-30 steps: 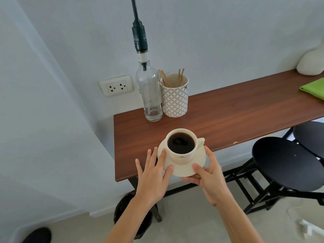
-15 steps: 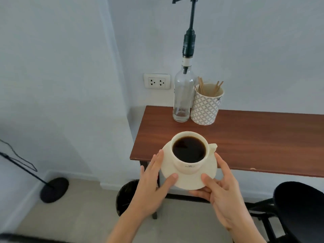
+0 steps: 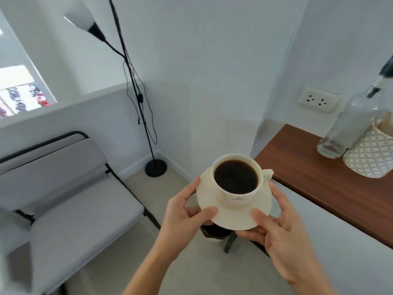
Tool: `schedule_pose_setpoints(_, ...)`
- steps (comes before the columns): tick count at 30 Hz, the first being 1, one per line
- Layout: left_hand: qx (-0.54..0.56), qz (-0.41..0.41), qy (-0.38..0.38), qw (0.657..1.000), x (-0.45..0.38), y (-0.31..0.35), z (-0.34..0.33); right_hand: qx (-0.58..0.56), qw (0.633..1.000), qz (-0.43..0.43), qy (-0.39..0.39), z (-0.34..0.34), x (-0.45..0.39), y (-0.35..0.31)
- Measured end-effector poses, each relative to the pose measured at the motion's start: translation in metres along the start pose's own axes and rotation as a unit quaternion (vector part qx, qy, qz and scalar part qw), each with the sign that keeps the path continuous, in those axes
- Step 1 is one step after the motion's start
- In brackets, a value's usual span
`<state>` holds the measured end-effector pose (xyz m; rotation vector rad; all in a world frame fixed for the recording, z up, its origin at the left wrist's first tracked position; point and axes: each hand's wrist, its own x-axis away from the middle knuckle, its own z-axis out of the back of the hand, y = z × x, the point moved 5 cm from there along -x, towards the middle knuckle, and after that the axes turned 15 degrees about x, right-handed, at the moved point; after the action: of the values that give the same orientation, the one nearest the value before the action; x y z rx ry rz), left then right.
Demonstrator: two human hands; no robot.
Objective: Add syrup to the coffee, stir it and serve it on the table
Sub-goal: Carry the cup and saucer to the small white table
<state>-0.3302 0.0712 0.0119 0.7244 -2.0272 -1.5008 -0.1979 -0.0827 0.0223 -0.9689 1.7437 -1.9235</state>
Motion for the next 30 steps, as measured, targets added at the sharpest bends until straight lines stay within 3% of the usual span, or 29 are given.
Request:
schedule_pose_setpoints(16,0.016,-0.1,0.279,0.955,0.265,0.073,0.321,0.039,0.954,0.016,-0.297,-0.361,0.14,0.033)
schedule_pose_setpoints(23,0.032,-0.118,0.426,0.896,0.381,0.088,0.431,0.073,0.898,-0.008,-0.433,-0.511,0.204,0.057)
schedule_pose_setpoints(30,0.045,-0.131,0.534,0.834,0.446,0.084,0.541,0.11,0.832,-0.034,-0.543,-0.658,0.234,0.087)
